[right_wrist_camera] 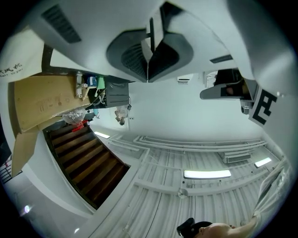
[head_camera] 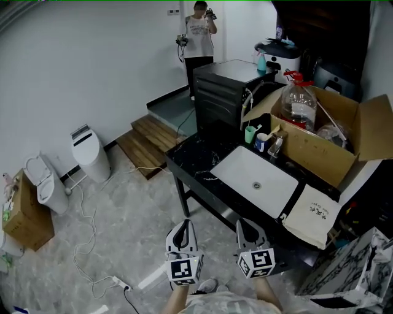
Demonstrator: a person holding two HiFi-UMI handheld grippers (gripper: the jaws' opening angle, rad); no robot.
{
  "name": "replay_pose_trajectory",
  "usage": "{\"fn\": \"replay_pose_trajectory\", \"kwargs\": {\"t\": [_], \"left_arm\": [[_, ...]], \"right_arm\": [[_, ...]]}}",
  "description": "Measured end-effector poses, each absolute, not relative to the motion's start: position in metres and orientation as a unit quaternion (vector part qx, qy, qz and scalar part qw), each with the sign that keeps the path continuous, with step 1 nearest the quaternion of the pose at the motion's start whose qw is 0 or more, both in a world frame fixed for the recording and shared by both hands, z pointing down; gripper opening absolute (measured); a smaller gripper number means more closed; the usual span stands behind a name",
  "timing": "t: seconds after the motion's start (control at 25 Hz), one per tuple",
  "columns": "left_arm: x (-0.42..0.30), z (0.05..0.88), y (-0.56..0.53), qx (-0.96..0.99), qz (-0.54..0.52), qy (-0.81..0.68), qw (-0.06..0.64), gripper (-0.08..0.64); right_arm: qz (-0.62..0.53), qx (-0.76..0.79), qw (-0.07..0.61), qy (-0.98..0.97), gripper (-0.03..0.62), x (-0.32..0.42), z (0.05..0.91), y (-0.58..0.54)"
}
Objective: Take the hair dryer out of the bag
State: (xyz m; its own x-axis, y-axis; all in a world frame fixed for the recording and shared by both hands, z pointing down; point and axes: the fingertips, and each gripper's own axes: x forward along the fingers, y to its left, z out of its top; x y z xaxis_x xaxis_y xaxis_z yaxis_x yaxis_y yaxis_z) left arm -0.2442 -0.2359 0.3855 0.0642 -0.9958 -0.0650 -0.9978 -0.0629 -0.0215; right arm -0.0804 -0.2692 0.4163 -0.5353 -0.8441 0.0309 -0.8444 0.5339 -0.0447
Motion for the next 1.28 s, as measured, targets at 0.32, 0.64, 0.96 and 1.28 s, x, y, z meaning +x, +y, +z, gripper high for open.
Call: {"fn": "replay_pose_trajectory", "kwargs": {"t": [0.32,0.64,0.96,1.28], "left_arm": [[-0.272,0.381,-0.251,-0.718,0.021,0.695,0.035,0.029],[-0.265,0.388,-0.273,-0.752,0.027,0.658,0.015,0.336],[-0.211,0.393,-0.303,-0.807,0.031,0.59,0.008,0.336],[-0.087,0.392,-0.324,-0.885,0.045,0.464,0.011,0.336]], "right_arm": [[0.026,0.489,-0.011,-0.872,0.034,-0.095,0.41,-0.288],[0.014,0.488,-0.001,-0.873,0.336,-0.095,0.41,-0.298],[0.004,0.573,-0.009,-0.819,0.334,-0.02,0.408,-0.296],[-0.014,0.702,-0.01,-0.712,0.333,0.111,0.408,-0.253]]}}
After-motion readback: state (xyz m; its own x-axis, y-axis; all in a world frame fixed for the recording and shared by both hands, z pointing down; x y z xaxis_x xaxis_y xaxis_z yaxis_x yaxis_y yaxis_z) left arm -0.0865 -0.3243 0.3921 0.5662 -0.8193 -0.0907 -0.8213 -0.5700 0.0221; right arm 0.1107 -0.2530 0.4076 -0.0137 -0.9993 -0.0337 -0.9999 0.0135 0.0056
